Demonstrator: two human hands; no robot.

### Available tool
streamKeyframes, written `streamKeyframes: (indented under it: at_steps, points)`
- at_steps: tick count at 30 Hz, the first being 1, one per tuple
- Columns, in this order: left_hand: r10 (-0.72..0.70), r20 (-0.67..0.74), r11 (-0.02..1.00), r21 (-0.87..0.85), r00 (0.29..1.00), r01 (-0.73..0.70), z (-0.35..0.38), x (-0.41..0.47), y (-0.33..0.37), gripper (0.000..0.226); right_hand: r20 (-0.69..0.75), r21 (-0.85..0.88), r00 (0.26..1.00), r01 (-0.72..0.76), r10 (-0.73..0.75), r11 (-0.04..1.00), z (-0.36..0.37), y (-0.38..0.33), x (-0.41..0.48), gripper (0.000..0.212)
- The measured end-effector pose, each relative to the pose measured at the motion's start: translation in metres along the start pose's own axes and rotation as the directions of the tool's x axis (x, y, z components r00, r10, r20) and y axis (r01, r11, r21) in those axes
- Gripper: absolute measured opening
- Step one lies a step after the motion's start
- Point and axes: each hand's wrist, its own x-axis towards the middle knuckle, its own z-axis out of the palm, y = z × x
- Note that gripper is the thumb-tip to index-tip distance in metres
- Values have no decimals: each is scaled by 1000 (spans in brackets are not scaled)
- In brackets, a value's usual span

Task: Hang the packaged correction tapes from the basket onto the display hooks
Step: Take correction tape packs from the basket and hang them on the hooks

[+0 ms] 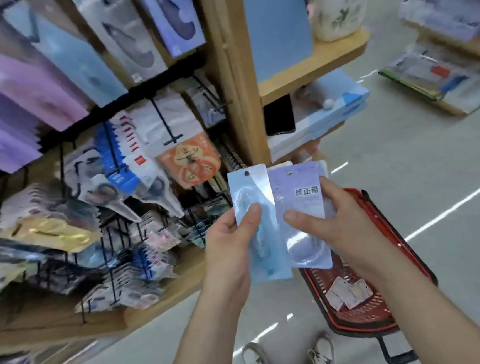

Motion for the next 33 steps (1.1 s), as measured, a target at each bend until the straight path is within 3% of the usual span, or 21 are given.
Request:
streamKeyframes:
  at_steps: [4,8,11,17,20,25,33]
  points:
    - [60,-129,996,-53,990,-67,-49,-16,22,24,119,-73,991,64,-55,995,59,-15,8,43]
    - [170,-244,980,-62,955,-190,-106,-29,44,14,106,-56,988,115,-108,992,123,-17,9,40]
    - [209,-295,967,-79,932,-242,-146,-39,69,27,85,-29,985,152,-149,988,168,-15,8,41]
    - [356,-246,933,47,902,-355,-200,-49,118,32,89,-29,971,226,-223,974,218,-32,4,43]
    - [430,-141,901,120,892,-416,-203,-43,142,28,72,-59,960,274,-270,960,217,-46,6,42]
    - [513,13,844,171,858,-508,-176,-16,171,22,23,-101,932,363,-363,926,203,-69,24,44]
    - [616,25,777,146,788,-612,-120,31,200,24,-5,-149,905,420,-425,895,173,-94,56,46]
